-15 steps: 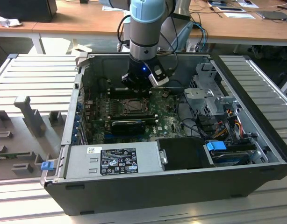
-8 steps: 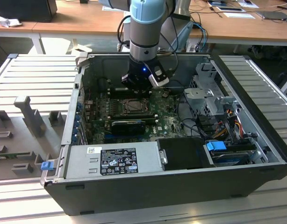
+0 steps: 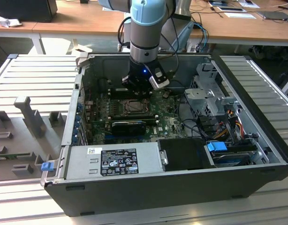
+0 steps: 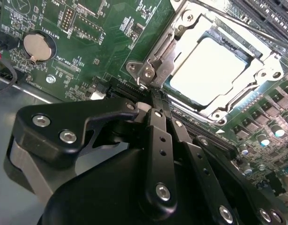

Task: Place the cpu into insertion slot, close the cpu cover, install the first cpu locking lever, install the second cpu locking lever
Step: 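Install the first cpu locking lever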

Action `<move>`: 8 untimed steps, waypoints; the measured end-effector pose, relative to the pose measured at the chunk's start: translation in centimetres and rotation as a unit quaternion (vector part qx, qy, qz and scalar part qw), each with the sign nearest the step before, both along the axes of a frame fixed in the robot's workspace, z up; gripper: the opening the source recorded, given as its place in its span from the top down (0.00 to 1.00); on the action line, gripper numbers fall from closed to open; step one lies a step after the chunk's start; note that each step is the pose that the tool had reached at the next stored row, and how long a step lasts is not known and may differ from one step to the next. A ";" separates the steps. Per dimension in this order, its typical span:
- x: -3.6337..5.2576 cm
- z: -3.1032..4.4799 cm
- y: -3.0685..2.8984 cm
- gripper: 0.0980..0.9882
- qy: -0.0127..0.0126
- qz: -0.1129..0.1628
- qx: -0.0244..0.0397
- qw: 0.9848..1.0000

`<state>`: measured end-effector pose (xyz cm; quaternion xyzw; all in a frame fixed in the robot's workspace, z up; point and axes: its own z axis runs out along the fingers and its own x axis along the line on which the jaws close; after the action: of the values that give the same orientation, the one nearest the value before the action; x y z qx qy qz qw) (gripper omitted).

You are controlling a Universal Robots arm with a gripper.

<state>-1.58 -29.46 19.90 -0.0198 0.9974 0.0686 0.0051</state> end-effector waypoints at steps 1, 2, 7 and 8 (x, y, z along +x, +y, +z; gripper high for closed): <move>0.01 -0.02 0.02 0.99 0.000 0.000 0.004 1.000; 0.01 -0.03 0.03 0.99 0.000 0.000 0.008 1.000; 0.01 0.93 0.03 0.99 0.000 0.000 0.009 1.000; 0.02 1.30 0.03 0.99 0.000 0.000 0.008 1.000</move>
<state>-1.56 -29.43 21.20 -0.0198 0.9968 0.0768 0.0055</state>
